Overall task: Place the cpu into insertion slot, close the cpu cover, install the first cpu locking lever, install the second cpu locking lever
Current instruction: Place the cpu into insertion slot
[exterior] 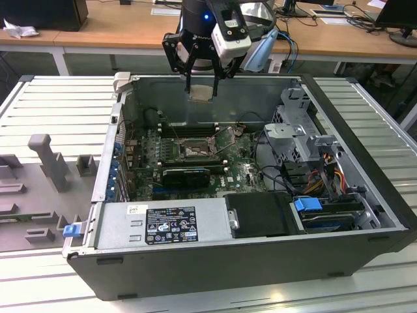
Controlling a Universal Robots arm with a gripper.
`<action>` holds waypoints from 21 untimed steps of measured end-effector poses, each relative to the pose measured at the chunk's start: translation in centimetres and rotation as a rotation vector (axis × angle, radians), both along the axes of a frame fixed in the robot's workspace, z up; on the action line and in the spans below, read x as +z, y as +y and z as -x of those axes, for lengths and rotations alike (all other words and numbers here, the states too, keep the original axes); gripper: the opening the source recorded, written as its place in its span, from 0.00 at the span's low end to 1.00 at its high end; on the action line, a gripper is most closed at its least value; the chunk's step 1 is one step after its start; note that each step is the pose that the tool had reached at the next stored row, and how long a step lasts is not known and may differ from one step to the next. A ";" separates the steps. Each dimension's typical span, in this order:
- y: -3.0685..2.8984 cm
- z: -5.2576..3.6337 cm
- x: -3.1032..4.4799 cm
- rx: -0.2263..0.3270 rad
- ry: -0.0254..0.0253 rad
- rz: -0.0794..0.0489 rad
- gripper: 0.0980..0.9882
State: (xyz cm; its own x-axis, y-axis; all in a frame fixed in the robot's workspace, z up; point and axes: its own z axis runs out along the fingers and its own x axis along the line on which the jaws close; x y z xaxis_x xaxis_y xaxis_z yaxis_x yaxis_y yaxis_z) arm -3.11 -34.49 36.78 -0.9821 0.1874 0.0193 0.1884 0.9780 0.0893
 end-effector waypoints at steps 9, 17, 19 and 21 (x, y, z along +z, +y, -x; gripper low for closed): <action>0.00 0.00 0.00 -0.008 0.0000 0.000 0.48; 0.00 0.00 0.00 -0.014 0.0000 0.000 0.48; 0.00 0.00 0.00 -0.016 0.0000 0.000 0.48; 0.00 0.00 0.00 -0.018 0.0000 0.000 0.48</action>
